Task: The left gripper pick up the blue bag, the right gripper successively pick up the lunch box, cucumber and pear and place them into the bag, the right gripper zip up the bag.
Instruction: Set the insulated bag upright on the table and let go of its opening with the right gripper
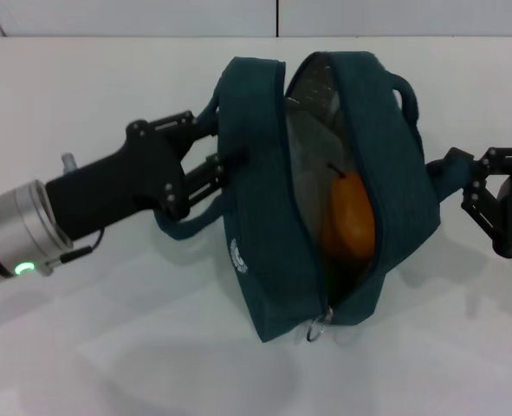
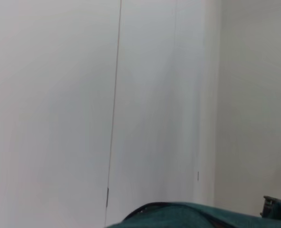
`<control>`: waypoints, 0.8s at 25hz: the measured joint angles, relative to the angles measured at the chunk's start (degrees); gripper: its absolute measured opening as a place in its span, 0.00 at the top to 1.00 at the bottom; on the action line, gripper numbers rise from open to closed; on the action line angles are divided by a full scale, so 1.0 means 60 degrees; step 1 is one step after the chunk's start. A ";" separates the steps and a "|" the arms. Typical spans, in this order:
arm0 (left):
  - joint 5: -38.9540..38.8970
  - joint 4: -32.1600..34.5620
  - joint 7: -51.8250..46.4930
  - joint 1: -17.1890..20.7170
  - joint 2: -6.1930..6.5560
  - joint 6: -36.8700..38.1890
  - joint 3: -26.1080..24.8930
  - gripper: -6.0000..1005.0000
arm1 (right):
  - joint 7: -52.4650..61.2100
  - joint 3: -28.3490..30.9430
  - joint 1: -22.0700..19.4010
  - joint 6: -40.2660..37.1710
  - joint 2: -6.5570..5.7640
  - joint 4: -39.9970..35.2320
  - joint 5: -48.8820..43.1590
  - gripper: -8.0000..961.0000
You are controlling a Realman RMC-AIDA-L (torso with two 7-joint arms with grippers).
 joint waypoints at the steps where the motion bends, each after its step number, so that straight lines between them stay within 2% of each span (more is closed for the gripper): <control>1: -0.0002 -0.0166 0.0123 -0.0028 0.0000 0.0019 0.0002 0.63 | 0.0161 0.0006 0.0031 -0.0002 0.0005 -0.0001 0.0007 0.91; 5: 0.0022 -0.0428 0.0492 -0.0066 -0.0002 0.0091 0.0076 0.57 | 0.0368 0.0006 0.0097 0.0128 0.0008 0.0079 -0.0013 0.90; 14: -0.0118 -0.1057 0.1385 -0.0166 -0.0054 0.0240 0.0217 0.58 | 0.0845 -0.0015 0.0162 0.0113 0.0025 0.0473 -0.0051 0.88; 20: -0.0328 -0.1638 0.1699 -0.0487 -0.0049 0.0164 0.0247 0.58 | 0.1150 0.0060 0.0008 0.0150 -0.0064 0.0451 -0.0061 0.87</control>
